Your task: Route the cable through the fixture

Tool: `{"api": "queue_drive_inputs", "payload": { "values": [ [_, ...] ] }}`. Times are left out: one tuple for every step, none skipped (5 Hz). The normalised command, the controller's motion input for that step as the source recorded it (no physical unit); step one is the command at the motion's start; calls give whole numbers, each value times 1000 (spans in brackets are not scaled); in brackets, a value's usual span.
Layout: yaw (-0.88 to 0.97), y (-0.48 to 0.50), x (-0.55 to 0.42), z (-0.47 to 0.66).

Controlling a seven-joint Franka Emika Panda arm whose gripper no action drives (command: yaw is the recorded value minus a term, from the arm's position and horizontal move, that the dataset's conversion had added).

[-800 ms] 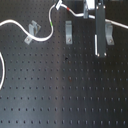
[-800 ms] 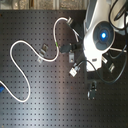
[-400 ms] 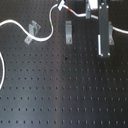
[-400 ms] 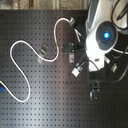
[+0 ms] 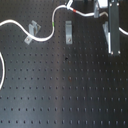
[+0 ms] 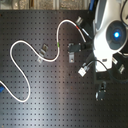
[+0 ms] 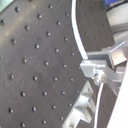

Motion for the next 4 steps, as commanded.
{"api": "queue_drive_inputs", "payload": {
  "values": [
    [203, 292, 186, -278],
    [206, 379, 2, -349],
    [177, 503, -64, -178],
    [197, 562, 33, -37]
  ]
}}
